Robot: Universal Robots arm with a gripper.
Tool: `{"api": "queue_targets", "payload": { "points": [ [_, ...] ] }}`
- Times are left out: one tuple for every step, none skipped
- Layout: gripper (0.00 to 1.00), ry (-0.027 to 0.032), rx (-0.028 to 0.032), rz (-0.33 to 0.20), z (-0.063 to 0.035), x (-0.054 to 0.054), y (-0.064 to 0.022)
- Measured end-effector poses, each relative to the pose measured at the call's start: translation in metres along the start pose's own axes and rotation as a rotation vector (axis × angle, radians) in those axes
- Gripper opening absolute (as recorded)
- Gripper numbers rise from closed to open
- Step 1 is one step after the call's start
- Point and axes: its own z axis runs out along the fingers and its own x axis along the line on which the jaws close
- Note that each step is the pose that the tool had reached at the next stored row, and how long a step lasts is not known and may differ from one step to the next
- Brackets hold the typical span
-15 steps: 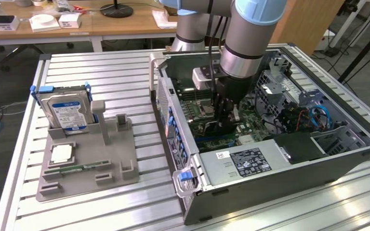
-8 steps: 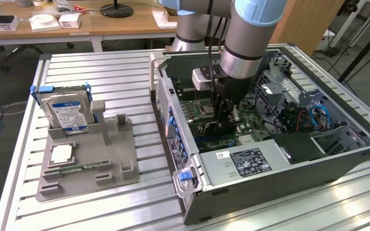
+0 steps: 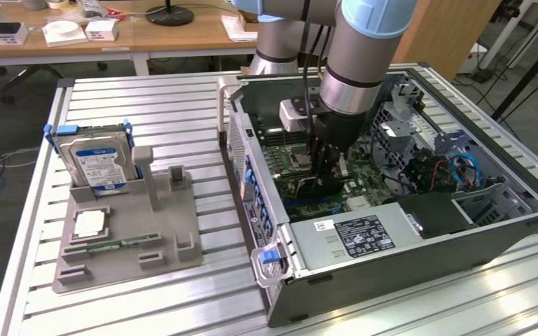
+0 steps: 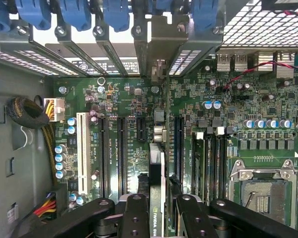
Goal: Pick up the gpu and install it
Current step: 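Insert the gpu into the slot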
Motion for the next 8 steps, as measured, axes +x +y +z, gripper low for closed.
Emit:
{"api": "queue_targets", "payload": {
  "points": [
    [0.26, 0.0, 0.0001, 0.0, 0.0004, 0.0, 0.0],
    [0.26, 0.0005, -0.0001, 0.0, 0.001, 0.0, 0.0],
    [0.26, 0.0009, -0.0002, 0.0, 0.0018, 0.0001, 0.0],
    [0.26, -0.0002, 0.0006, 0.0, 0.0032, 0.0001, -0.0001],
    [0.26, -0.0001, 0.0002, 0.0, 0.0039, 0.0, -0.0001],
    [0.26, -0.0001, 0.0, 0.0, 0.0044, 0.0001, -0.0001],
    [0.26, 0.0001, -0.0001, 0.0, 0.0045, 0.0001, -0.0001],
    [0.26, 0.0002, -0.0001, 0.0, 0.0044, 0.0001, 0.0]
  ]
}}
